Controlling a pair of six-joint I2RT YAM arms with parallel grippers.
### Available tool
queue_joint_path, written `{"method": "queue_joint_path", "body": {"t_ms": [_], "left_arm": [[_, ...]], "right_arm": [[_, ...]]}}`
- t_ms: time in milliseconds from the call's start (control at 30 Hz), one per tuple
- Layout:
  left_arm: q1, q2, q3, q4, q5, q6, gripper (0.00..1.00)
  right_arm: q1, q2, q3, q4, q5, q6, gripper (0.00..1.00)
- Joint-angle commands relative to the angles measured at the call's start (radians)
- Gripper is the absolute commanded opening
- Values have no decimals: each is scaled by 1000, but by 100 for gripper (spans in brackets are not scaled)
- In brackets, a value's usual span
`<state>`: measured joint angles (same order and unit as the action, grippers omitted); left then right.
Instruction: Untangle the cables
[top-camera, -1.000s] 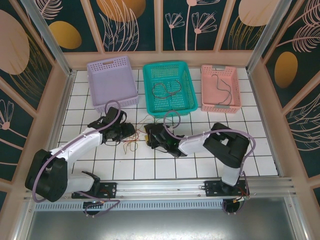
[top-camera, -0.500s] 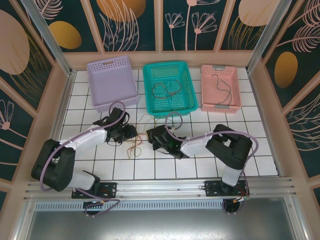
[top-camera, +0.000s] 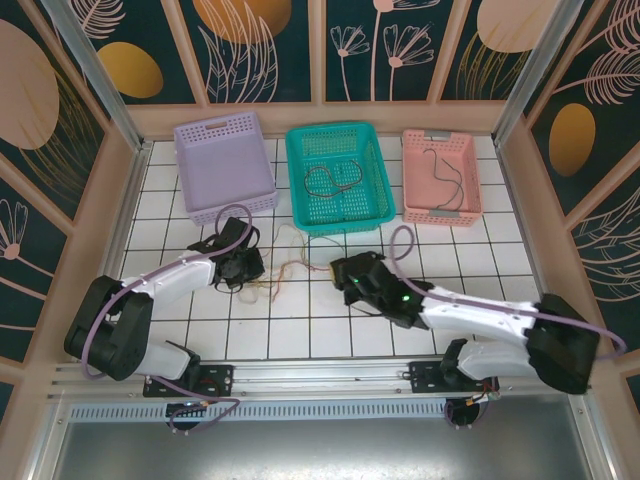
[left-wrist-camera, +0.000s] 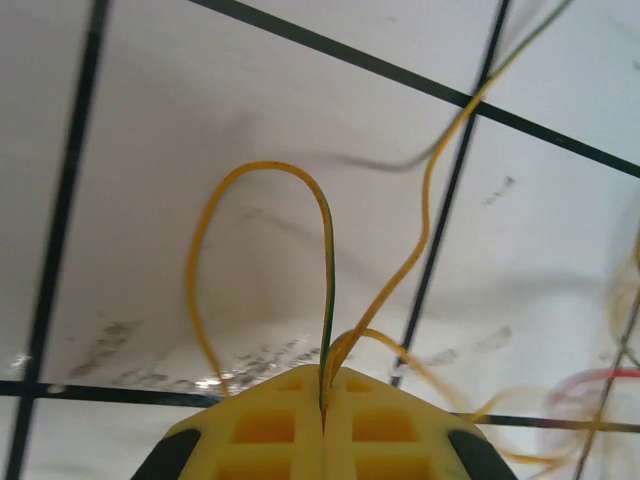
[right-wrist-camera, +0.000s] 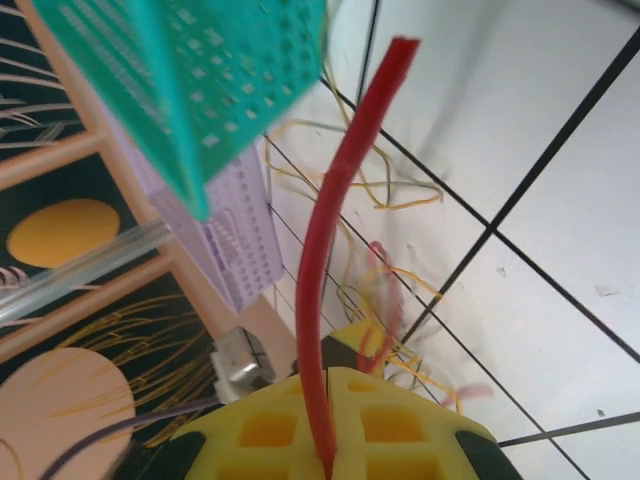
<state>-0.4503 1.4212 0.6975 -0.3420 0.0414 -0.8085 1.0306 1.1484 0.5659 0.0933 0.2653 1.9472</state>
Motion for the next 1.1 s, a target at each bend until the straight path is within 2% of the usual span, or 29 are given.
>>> {"method": "queue_joint_path", "body": {"t_ms": [0, 100, 167, 267, 533, 767, 867, 1033, 1067], "left_arm": [[5, -20, 26, -69, -91, -7, 0], [6, -21, 37, -86, -115, -7, 0], [6, -13, 45, -97, -125, -7, 0], [6, -11, 48, -107, -136, -16, 0], [7, 3, 49, -118, -173, -38, 0], [6, 36, 59, -109, -195, -57, 0], [6, 46, 66, -100, -188, -58, 0], [6, 39, 95, -101, -164, -57, 0], [5, 35, 104, -101, -151, -53, 9]], "right_arm": [[-40, -156, -32, -293, 72, -105, 0], [-97, -313, -31, -431, 105, -218, 0], [-168, -404, -24, -465, 82, -325, 0], [-264, -475, 41, -534, 68, -491, 0], [-454, -449, 330, -686, 116, -881, 0], [-563, -360, 598, -726, 202, -1151, 0], [-598, -333, 670, -651, 147, -1288, 0], [-614, -275, 734, -544, -46, -1543, 0], [-621, -263, 746, -523, -106, -1597, 0]]}}
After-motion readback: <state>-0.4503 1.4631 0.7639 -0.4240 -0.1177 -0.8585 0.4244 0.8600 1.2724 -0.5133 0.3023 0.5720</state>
